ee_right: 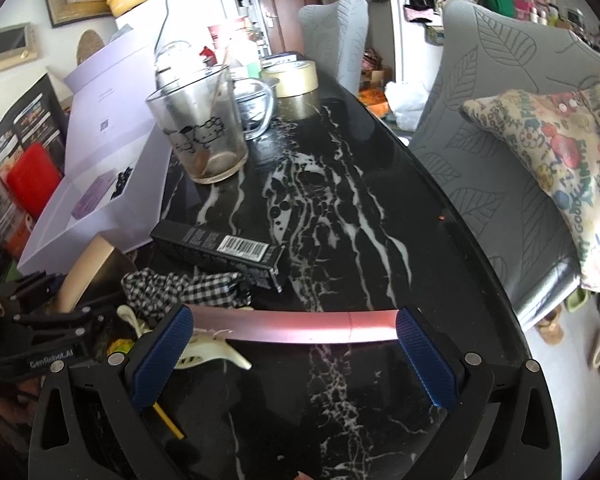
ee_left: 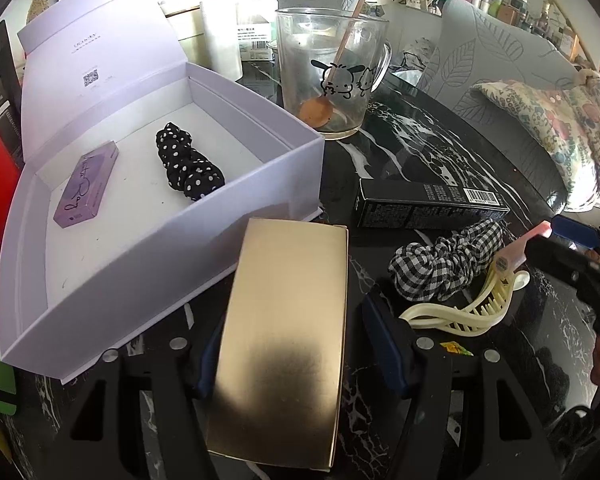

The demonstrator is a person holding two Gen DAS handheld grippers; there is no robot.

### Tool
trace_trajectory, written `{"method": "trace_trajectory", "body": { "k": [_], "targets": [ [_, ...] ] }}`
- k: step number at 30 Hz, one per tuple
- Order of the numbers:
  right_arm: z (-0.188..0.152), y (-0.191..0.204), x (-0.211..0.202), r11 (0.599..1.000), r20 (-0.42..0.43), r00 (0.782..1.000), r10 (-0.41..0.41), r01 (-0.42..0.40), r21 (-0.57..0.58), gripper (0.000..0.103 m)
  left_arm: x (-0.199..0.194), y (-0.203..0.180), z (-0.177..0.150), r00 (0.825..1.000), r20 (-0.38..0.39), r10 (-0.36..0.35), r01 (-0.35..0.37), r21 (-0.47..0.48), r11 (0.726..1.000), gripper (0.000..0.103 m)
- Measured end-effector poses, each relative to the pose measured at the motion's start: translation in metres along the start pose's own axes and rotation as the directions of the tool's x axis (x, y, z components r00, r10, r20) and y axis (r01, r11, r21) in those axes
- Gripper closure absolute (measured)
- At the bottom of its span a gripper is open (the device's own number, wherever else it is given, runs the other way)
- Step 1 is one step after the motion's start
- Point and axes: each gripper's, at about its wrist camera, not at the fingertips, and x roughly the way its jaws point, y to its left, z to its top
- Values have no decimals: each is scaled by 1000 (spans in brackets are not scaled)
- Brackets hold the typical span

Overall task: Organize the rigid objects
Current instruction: 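Lift the pink comb with the right tool and turn it toward the box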

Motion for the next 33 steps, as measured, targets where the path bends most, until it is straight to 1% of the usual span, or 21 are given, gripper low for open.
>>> {"method": "trace_trajectory", "body": {
  "k": [4,8,13,15,18,19,21,22,24,27,33],
  "targets": [
    [6,-12,1,1000,-20,1000,8,-8,26,0,2,0,2,1000,-8,1,-1,0,1000,40],
    [10,-15,6,1000,-40,999,10,-10,5,0,2,-1,2,1000,-12,3,-4,-3,1000,40],
    [16,-21,10,999,-43,998,45,-45,15,0,-1,-2,3,1000,-7,0,0,-17,1000,40],
    [18,-21,10,999,-32,999,36,-36,-1,0,-4,-4,4,1000,2,2,-2,-21,1000,40],
    [21,-22,12,1000,-30,1000,0,-1,-31,1,-9,-8,7,1000,19,9,-9,-21,1000,40],
    [21,-24,13,999,-32,999,4,-5,-35,4,-10,-9,7,1000,22,10,-10,-20,1000,40],
    [22,-28,19,999,-60,998,11,-13,-36,21,-11,-13,9,1000,25,13,-12,-19,1000,40],
    [21,-30,23,999,-86,996,9,-13,-40,25,-12,-14,10,999,28,16,-15,-17,1000,40],
    [19,-29,21,997,-79,997,-8,2,-78,35,-13,-17,10,999,32,20,-20,-14,1000,40],
    [15,-27,16,994,-91,996,-10,0,-109,41,-17,-18,9,999,36,22,-22,-12,1000,40],
    [-2,-28,4,989,-110,994,-22,6,-146,41,-23,-21,6,999,39,35,-35,-6,999,40]
  ]
}}
